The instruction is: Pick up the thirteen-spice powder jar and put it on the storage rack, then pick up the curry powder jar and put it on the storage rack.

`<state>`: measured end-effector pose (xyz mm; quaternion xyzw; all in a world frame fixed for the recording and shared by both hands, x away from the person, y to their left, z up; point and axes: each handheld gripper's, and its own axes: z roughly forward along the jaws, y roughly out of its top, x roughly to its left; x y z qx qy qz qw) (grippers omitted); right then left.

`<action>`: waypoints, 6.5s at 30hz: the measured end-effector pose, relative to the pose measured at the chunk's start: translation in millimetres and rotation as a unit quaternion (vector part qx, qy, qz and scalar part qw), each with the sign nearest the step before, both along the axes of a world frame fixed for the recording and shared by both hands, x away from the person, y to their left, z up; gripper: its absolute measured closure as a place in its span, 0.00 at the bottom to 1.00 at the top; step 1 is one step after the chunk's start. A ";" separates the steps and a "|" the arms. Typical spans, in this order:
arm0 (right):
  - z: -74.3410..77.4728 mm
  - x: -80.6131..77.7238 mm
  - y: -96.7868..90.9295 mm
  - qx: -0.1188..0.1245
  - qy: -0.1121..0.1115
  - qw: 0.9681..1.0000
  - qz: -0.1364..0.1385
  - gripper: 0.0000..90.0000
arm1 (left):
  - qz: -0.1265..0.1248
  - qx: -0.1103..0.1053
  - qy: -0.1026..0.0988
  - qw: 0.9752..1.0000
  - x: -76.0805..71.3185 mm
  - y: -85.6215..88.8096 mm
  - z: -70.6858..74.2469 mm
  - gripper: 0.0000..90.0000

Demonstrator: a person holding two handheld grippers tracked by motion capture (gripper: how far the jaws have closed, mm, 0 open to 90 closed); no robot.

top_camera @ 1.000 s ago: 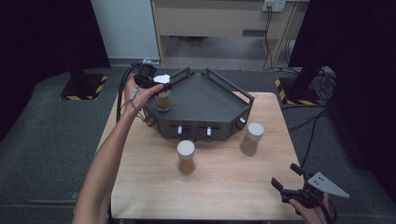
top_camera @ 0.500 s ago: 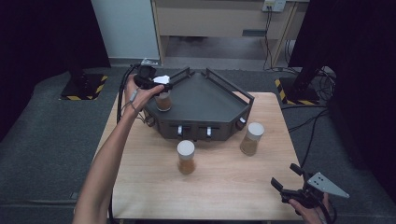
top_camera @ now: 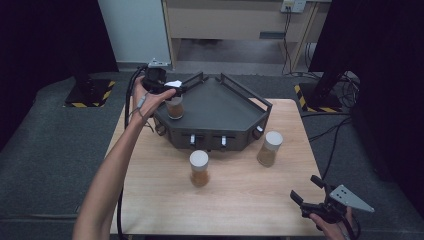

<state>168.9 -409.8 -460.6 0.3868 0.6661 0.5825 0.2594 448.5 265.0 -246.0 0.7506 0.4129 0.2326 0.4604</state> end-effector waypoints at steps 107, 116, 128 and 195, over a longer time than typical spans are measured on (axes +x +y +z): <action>1.3 0.0 2.8 -0.006 -0.001 1.000 0.001 0.01 | -0.061 -0.052 -0.108 0.991 -245.7 88.2 -141.6 0.05; 1.3 -0.1 2.7 -0.006 -0.001 1.000 0.001 0.01 | -0.053 -0.063 -0.102 0.991 -252.7 92.3 -159.4 0.05; 1.4 -0.3 2.9 -0.006 -0.001 1.000 0.001 0.01 | -0.050 -0.068 -0.097 0.992 -255.6 93.2 -176.8 0.05; 0.8 0.2 2.1 -0.003 -0.003 1.000 0.004 0.01 | -0.086 -0.084 -0.105 0.987 -255.3 108.4 -200.3 0.03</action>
